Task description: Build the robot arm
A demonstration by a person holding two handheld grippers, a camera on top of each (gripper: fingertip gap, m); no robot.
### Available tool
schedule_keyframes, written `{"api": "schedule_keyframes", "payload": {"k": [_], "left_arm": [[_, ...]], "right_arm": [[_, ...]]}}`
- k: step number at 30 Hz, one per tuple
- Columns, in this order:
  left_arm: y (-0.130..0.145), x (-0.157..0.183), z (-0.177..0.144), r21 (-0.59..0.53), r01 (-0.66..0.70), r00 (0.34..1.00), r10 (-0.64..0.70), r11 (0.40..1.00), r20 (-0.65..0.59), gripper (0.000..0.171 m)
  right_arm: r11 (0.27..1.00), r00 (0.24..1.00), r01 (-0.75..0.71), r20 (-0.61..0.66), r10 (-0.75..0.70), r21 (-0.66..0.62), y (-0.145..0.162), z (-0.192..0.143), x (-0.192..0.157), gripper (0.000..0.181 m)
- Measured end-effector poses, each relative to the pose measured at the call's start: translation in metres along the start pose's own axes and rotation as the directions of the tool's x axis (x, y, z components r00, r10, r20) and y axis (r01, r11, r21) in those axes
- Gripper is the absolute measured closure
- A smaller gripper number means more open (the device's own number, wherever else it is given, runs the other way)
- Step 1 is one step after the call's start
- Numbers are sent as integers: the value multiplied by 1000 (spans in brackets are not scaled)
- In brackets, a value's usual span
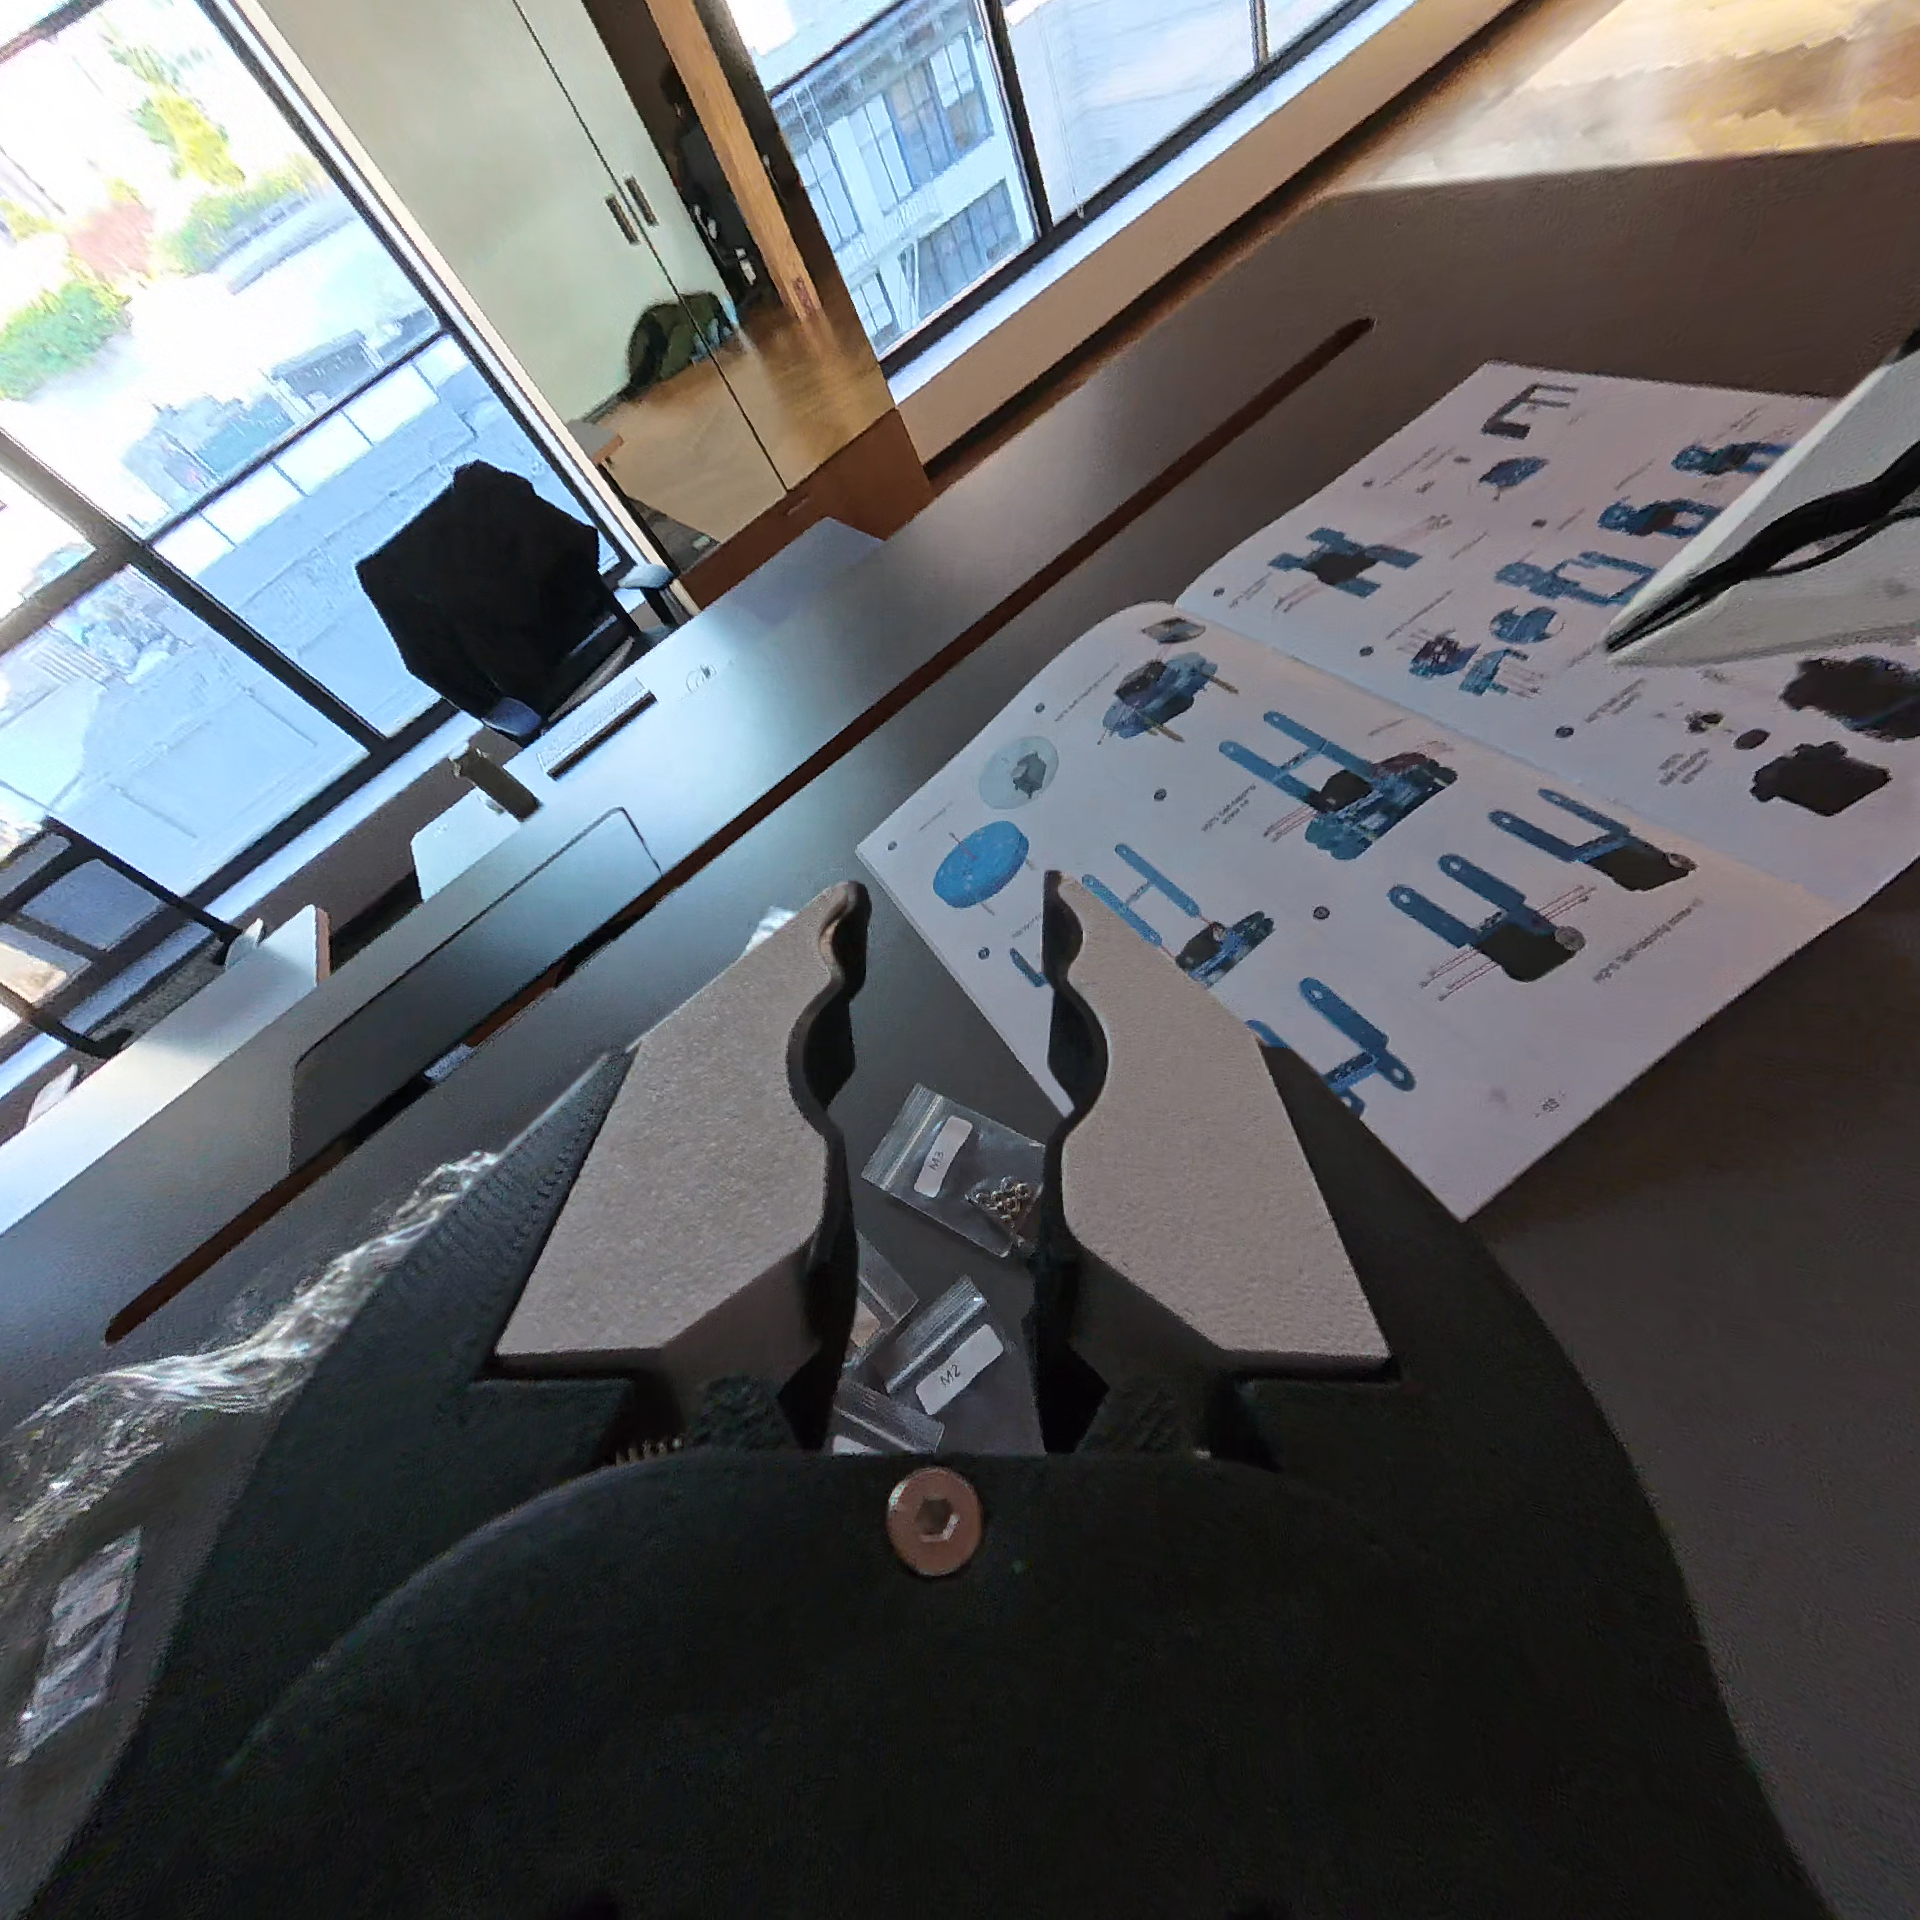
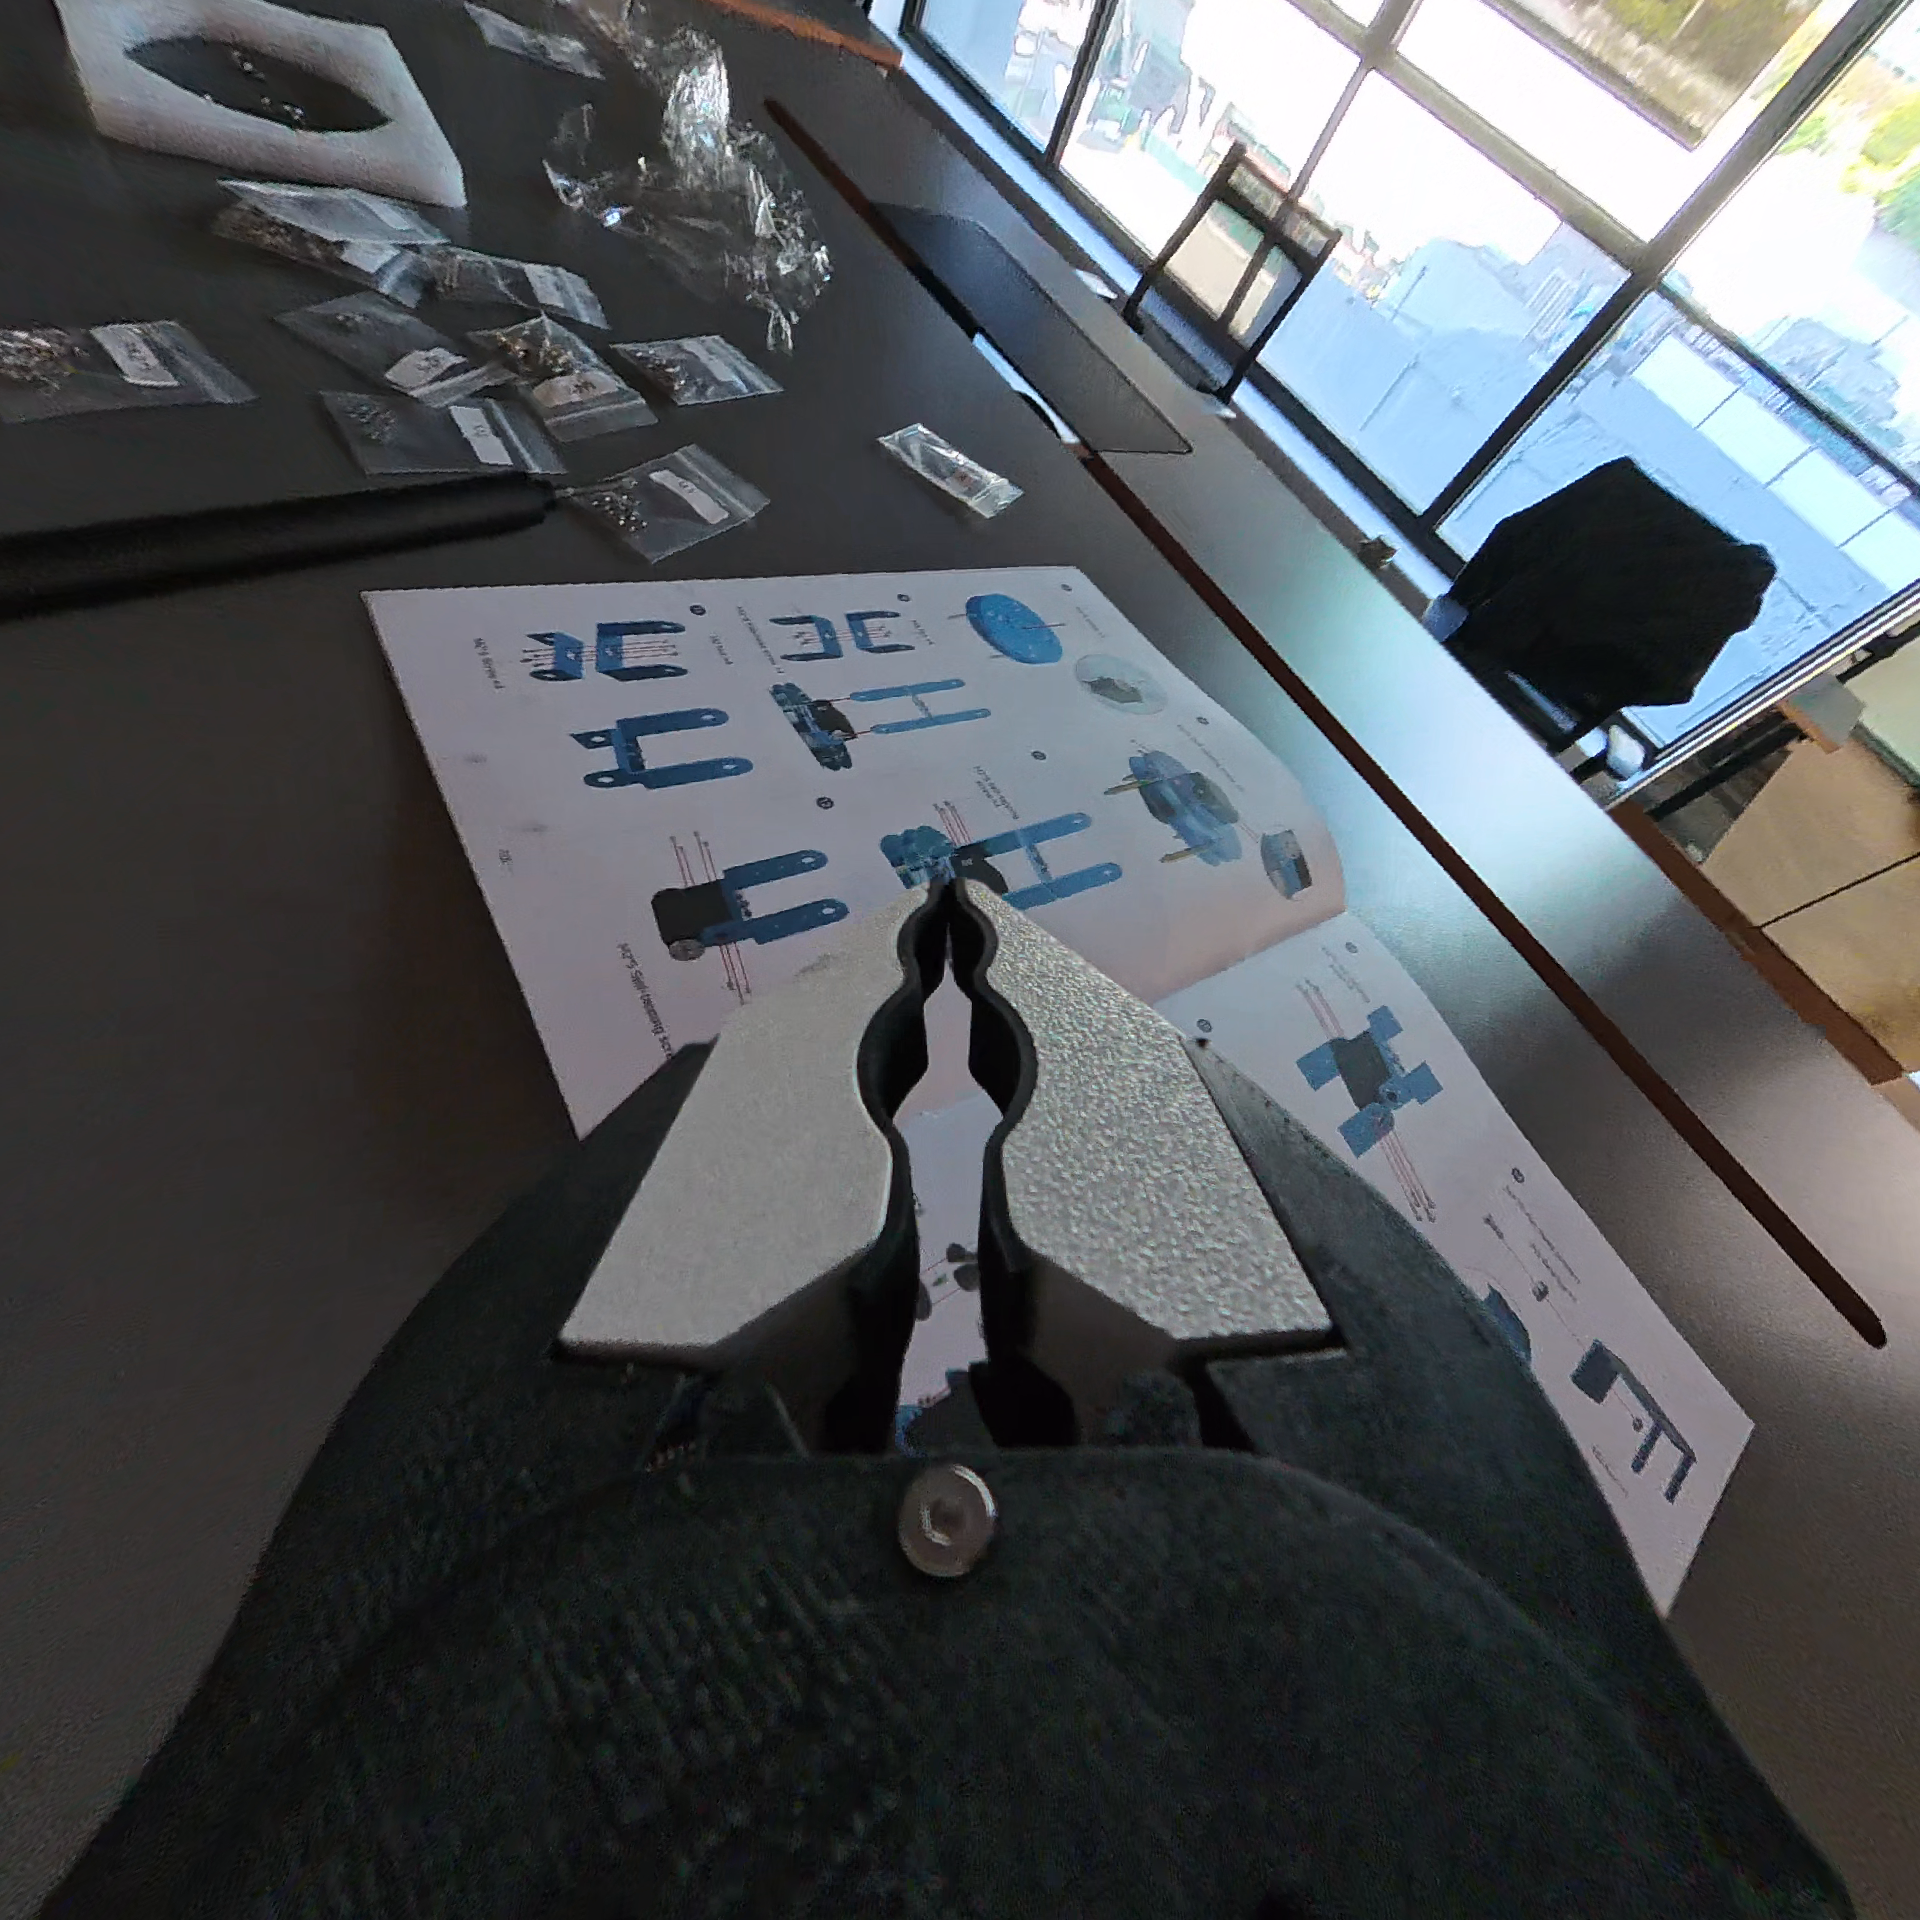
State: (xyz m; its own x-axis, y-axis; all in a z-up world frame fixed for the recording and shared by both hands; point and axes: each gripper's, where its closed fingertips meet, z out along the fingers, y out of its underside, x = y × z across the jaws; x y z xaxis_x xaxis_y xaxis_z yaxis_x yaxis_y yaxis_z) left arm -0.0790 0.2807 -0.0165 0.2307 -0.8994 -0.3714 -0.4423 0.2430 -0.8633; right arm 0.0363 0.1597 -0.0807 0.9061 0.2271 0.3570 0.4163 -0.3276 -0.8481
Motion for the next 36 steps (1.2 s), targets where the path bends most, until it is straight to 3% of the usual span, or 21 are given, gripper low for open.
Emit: {"api": "schedule_keyframes", "payload": {"k": [4, 6, 10, 17, 28, 36], "left_arm": [[29, 4, 13, -4, 172, 983, -172, 985, -68, 156], [37, 1, 15, -4, 185, 982, -185, 983, -42, 171], [47, -3, 22, -42, 151, 988, -150, 988, 32, 171], [57, 3, 28, -70, 204, 979, -202, 976, 36, 171], [66, -9, 28, -71, 353, 936, -353, 933, 15, 171], [70, 5, 33, -105, 383, 920, -389, 918, -50, 171]], "right_arm": [[999, 998, 28, -62, -26, 36, 8, -6, 7, 181], [997, 997, 27, -72, -22, 76, 7, -8, 9, 181], [993, 998, -50, -39, 55, 107, 16, -4, 9, 181], [966, 977, -211, 21, 210, 149, 17, 2, 12, 181], [952, 970, -241, 6, 244, 191, 15, -3, 19, 181], [954, 970, -240, 11, 242, 180, 16, -1, 18, 181]]}}
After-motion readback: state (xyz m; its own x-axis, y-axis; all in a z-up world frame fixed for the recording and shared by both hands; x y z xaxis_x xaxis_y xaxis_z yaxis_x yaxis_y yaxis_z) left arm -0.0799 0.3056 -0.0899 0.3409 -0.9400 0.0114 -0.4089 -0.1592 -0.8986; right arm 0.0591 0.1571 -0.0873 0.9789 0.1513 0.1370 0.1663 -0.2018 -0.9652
